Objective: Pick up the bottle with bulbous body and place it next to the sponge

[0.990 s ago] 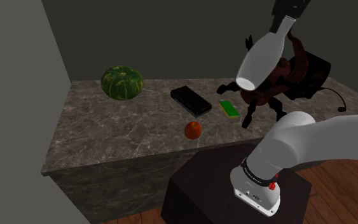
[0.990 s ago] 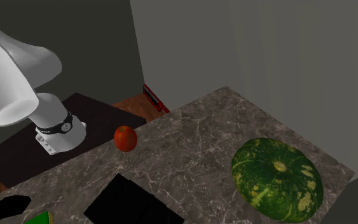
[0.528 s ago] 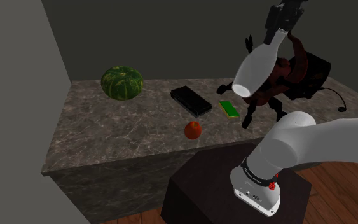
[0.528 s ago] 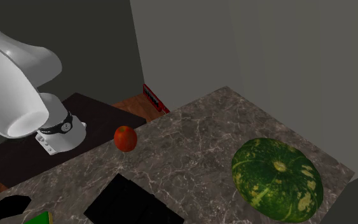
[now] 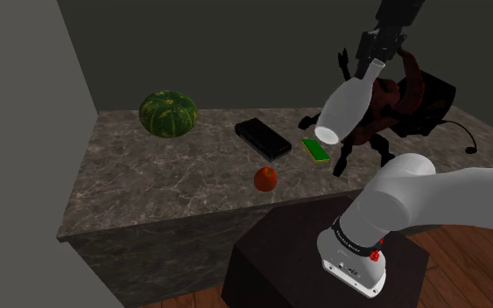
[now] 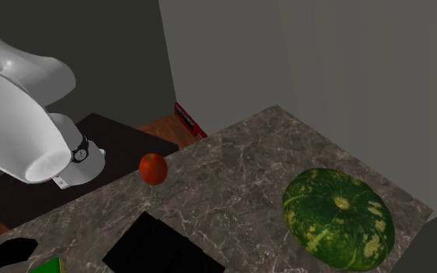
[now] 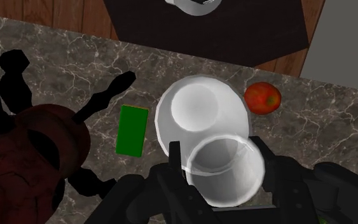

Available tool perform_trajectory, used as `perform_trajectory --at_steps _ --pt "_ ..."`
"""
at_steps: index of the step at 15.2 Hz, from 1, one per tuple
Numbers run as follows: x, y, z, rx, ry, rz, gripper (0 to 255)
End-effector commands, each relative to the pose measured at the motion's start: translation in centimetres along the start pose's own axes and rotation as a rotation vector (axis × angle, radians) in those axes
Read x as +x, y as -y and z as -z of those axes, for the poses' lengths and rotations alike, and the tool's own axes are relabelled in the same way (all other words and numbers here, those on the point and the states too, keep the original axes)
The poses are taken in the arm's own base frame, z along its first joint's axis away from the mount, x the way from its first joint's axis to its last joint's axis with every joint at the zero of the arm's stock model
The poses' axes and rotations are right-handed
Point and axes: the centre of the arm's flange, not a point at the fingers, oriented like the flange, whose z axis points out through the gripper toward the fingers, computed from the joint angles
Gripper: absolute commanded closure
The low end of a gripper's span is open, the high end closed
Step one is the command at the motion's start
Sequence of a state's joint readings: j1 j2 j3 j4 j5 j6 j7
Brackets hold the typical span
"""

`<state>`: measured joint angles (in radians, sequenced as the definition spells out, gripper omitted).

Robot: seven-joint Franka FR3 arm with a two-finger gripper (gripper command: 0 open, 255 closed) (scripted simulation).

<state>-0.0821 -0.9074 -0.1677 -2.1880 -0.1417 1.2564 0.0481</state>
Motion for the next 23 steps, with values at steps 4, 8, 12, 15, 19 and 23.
perform_trajectory --at_steps 4,8,12,15,19,23 --pt "0.1 0.0 -2.6 0.000 -0.001 0.000 255" --pt "0.2 0.0 -4.7 0.000 -0.001 0.000 255" --pt "0.3 0.0 -6.8 0.000 -0.001 0.000 255" --pt "0.3 0.0 -8.4 0.000 -0.001 0.000 255" --pt "0.4 0.0 -10.5 0.000 -0.001 0.000 255" --pt "0.5 0.0 -12.6 0.000 -0.001 0.000 255"
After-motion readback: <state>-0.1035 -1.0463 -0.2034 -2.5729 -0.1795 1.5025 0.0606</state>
